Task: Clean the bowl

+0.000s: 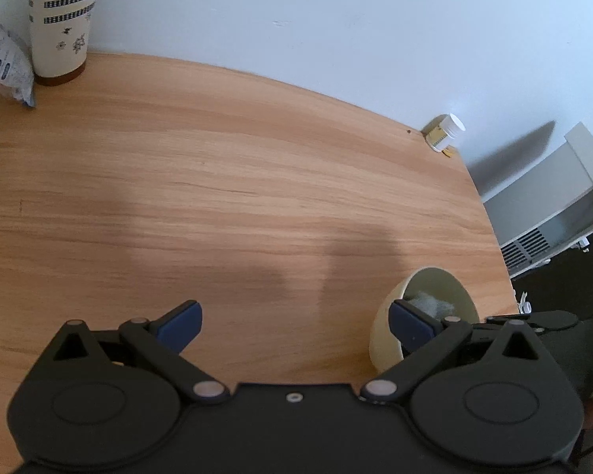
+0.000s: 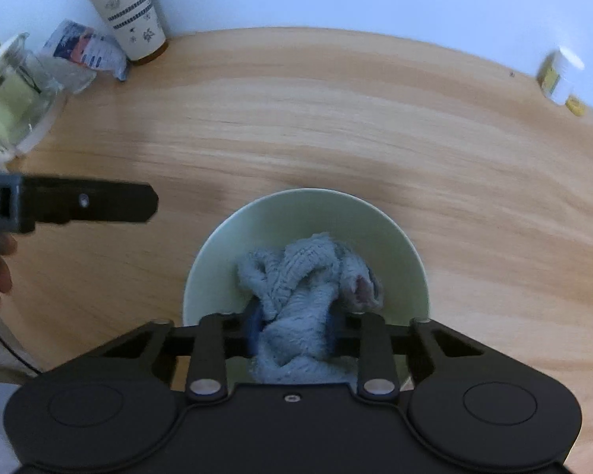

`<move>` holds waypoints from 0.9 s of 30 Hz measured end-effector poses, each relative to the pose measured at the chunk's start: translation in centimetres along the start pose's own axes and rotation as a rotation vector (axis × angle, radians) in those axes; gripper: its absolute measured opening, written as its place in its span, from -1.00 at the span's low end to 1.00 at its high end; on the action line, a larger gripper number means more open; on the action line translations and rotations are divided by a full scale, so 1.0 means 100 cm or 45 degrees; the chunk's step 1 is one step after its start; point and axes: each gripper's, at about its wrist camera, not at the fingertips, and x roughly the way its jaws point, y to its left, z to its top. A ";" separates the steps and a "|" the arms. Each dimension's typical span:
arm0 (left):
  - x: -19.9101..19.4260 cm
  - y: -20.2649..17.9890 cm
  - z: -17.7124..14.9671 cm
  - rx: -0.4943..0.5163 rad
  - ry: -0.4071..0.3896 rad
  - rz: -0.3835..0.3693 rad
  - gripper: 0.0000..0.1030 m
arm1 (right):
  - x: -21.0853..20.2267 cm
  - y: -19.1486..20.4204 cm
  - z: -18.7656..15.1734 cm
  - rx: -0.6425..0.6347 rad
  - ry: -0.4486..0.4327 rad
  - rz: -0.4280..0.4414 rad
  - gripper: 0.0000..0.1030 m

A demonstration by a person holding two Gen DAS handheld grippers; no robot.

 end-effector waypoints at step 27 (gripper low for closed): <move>0.027 -0.080 -0.033 0.247 0.122 0.051 -0.16 | -0.008 -0.031 0.029 -0.345 -0.032 0.415 -0.47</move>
